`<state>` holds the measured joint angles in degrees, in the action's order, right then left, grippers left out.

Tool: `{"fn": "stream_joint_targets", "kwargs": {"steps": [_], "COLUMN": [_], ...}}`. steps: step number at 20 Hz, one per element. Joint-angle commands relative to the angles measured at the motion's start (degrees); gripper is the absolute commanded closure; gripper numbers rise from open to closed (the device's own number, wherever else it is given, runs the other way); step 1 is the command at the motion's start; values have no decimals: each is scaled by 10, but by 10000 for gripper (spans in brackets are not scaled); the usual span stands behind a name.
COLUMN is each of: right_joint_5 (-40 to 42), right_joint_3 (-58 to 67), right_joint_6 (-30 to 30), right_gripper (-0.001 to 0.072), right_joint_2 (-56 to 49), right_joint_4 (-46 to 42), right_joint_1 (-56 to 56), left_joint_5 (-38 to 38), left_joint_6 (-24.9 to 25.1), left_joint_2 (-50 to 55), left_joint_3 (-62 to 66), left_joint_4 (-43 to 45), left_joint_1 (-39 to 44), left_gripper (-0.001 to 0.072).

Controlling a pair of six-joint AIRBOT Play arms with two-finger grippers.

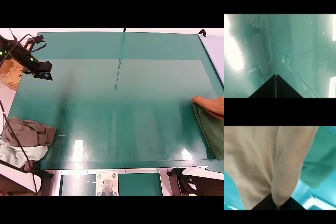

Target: Fold the shirts.

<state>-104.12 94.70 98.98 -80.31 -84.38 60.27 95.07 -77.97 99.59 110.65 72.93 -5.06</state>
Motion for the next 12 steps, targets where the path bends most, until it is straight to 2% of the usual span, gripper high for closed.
{"fn": "stream_joint_targets", "kwargs": {"steps": [1,3,4,7,8,9,10,12], "right_joint_5": [-9,-9,-9,-8,-3,4,16,46], "right_joint_3": [-70,-118,-139,-143,-134,-123,-110,-80], "right_joint_6": [14,14,16,50,56,56,53,39], "right_gripper": [592,266,222,227,243,421,671,695], "right_joint_2": [-3,-5,-5,-14,-17,-17,-17,-17], "right_joint_4": [-94,-127,-139,-141,-132,-115,-90,-46], "right_joint_1": [2,2,2,1,-4,-12,-24,-63], "left_joint_5": [0,0,0,-1,-1,0,1,0], "left_joint_6": [0,0,0,0,0,0,0,-9], "left_joint_2": [0,0,0,0,-1,-1,-1,-10], "left_joint_3": [0,0,0,0,0,0,1,0], "left_joint_4": [-1,-1,-1,-1,-1,-1,-1,-11], "left_joint_1": [0,0,0,0,0,0,0,0], "left_gripper": [685,686,685,685,685,686,686,686]}}
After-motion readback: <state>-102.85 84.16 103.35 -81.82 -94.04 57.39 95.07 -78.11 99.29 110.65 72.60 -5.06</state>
